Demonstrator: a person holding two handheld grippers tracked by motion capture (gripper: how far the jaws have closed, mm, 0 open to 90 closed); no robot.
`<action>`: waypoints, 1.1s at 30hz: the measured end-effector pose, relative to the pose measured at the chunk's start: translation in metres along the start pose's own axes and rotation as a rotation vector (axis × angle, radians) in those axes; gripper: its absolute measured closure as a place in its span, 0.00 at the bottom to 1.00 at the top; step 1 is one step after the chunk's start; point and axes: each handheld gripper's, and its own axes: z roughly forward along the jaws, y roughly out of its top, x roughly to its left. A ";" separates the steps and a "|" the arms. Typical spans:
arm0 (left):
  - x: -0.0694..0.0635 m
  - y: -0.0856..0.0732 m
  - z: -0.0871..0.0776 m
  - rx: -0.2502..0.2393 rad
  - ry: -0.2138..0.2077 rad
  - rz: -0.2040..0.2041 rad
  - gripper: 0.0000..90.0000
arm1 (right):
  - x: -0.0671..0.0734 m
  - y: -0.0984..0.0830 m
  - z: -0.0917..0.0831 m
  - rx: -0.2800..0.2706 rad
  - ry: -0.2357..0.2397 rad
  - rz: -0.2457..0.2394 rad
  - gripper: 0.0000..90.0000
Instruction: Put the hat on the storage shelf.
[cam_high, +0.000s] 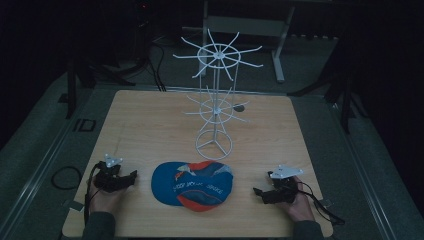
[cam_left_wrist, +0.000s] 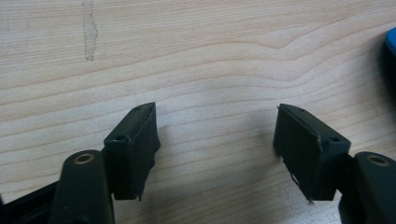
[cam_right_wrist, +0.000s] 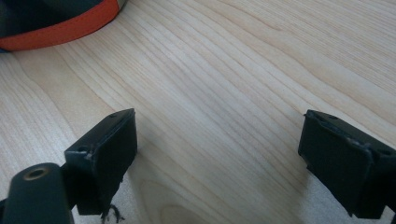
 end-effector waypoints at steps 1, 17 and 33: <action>0.000 0.000 0.000 0.000 0.000 0.000 0.36 | 0.000 0.000 0.000 0.000 0.000 0.000 0.13; 0.007 0.010 -0.002 0.047 -0.069 0.019 0.57 | 0.001 0.000 0.000 -0.001 -0.004 0.005 0.13; -0.016 0.037 -0.025 -0.006 -0.230 0.075 0.55 | 0.001 0.000 0.000 -0.001 -0.005 0.007 0.13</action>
